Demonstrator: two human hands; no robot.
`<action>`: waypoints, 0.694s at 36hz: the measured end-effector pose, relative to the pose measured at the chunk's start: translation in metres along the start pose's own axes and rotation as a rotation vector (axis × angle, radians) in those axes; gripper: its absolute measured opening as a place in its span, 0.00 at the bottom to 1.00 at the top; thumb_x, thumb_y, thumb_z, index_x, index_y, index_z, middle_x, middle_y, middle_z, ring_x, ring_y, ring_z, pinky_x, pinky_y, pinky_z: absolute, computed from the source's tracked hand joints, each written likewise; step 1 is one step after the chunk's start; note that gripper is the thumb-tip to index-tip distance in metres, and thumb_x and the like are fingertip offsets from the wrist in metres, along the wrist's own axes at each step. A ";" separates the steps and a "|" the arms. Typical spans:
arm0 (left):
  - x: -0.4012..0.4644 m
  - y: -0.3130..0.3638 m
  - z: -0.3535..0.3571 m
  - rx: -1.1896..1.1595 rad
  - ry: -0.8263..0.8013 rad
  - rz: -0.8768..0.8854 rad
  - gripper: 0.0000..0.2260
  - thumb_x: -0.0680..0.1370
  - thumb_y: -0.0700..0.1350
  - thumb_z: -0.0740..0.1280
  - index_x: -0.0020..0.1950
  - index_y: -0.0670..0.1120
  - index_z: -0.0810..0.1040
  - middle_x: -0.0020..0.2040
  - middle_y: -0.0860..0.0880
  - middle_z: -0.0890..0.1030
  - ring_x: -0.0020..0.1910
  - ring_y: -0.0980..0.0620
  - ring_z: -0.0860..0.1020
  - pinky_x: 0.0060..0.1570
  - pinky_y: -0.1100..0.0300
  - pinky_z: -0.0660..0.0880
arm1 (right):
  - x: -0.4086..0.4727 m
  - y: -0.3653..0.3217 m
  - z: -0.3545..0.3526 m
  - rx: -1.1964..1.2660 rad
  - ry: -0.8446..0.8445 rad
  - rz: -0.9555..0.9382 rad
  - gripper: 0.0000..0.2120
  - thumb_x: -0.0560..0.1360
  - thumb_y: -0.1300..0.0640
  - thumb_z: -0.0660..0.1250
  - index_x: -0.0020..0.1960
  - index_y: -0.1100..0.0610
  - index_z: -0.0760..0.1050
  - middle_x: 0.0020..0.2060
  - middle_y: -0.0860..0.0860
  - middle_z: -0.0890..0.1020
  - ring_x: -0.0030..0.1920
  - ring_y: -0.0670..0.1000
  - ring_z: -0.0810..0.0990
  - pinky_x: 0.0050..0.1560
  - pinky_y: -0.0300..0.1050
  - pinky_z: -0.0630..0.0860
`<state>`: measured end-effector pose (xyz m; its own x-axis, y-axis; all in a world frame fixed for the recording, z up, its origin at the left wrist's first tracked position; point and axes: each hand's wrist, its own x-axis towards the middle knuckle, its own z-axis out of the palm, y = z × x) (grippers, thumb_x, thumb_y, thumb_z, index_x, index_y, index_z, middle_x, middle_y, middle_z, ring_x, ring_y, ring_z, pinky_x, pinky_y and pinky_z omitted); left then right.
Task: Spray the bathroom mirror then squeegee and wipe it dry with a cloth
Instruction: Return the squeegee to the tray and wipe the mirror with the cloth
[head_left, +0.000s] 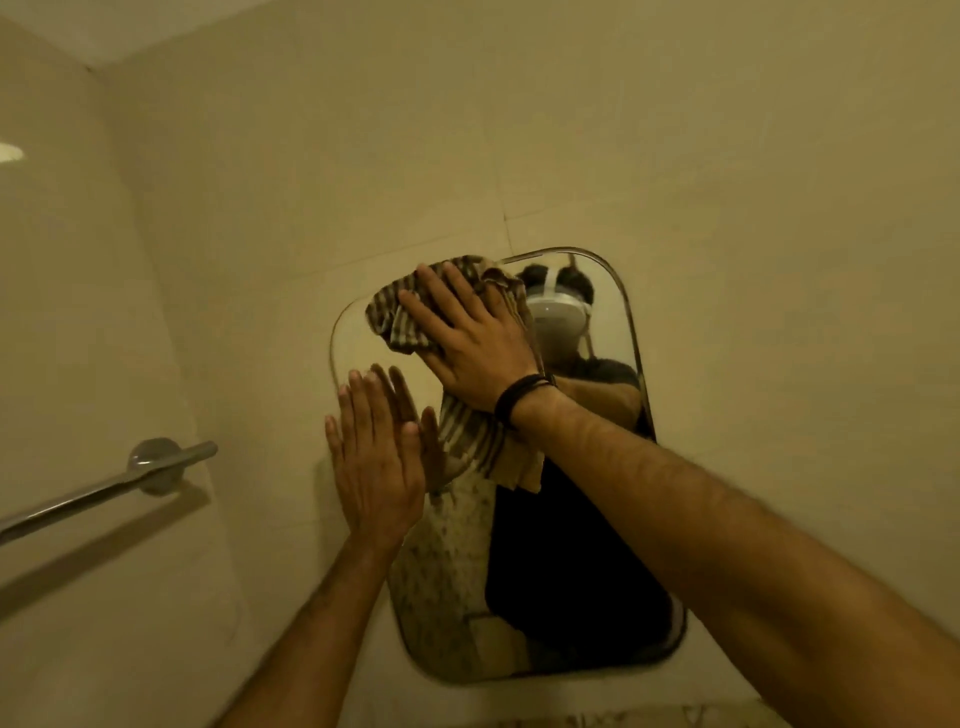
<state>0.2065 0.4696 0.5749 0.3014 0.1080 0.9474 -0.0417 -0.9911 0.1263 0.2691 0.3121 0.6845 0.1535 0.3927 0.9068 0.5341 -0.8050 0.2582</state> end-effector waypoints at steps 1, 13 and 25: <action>-0.002 0.004 0.001 -0.003 0.004 0.014 0.30 0.85 0.54 0.47 0.84 0.42 0.52 0.85 0.46 0.49 0.84 0.48 0.48 0.82 0.45 0.46 | -0.005 0.008 -0.002 0.003 0.020 0.041 0.32 0.80 0.40 0.55 0.81 0.46 0.53 0.82 0.52 0.53 0.81 0.56 0.51 0.76 0.62 0.53; -0.034 0.047 0.035 -0.055 -0.038 0.148 0.30 0.86 0.53 0.49 0.84 0.50 0.39 0.85 0.48 0.46 0.84 0.50 0.44 0.81 0.47 0.43 | -0.123 0.067 -0.010 -0.044 0.037 0.291 0.32 0.80 0.43 0.53 0.82 0.48 0.53 0.81 0.54 0.53 0.81 0.57 0.50 0.76 0.62 0.51; -0.087 0.040 0.014 -0.108 -0.229 0.023 0.30 0.84 0.56 0.47 0.85 0.47 0.46 0.85 0.50 0.43 0.84 0.54 0.40 0.81 0.54 0.34 | -0.272 0.028 0.043 -0.055 -0.082 0.004 0.32 0.80 0.49 0.60 0.82 0.49 0.54 0.82 0.53 0.53 0.81 0.57 0.49 0.73 0.62 0.57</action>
<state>0.1916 0.4195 0.4932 0.5069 0.0533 0.8603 -0.1488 -0.9777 0.1482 0.2774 0.2018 0.4306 0.2242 0.4227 0.8781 0.4870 -0.8291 0.2747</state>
